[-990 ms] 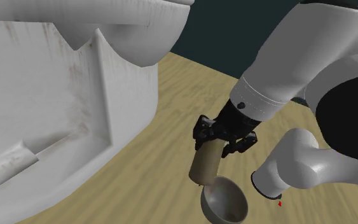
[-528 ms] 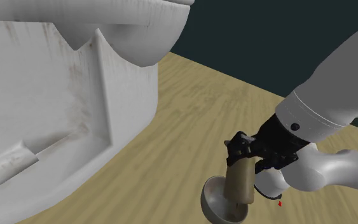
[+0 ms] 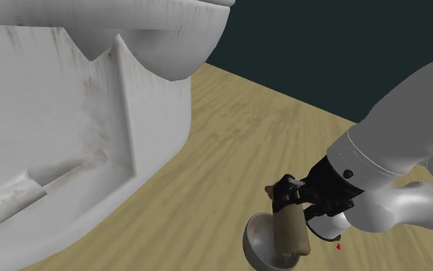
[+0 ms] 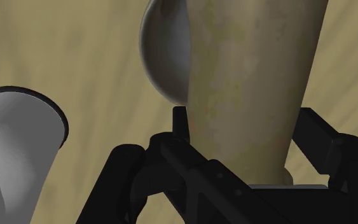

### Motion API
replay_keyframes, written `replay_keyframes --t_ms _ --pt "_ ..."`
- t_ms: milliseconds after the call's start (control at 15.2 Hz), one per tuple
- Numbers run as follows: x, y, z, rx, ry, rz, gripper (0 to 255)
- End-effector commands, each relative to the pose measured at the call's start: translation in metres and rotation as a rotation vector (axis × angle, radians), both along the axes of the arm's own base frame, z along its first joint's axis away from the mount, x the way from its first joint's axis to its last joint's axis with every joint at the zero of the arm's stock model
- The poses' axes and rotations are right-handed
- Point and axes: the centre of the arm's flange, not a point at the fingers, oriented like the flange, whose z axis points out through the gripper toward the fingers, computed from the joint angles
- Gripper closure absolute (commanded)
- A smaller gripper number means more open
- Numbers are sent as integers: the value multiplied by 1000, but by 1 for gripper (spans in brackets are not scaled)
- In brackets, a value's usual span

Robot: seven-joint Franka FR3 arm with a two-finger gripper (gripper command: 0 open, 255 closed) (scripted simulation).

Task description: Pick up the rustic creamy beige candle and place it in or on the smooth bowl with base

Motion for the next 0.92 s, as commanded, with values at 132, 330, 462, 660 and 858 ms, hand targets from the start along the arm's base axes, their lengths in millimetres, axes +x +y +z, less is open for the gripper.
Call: replay_keyframes --t_ms 132,330,462,660,858 --pt "-1 0 -22 1 -1 0 255" --pt "-1 0 -38 1 -1 0 255" --pt "-1 0 -44 1 -1 0 255" --pt "-1 0 -44 1 -1 0 255" --pt "-1 0 -44 1 -1 0 255"
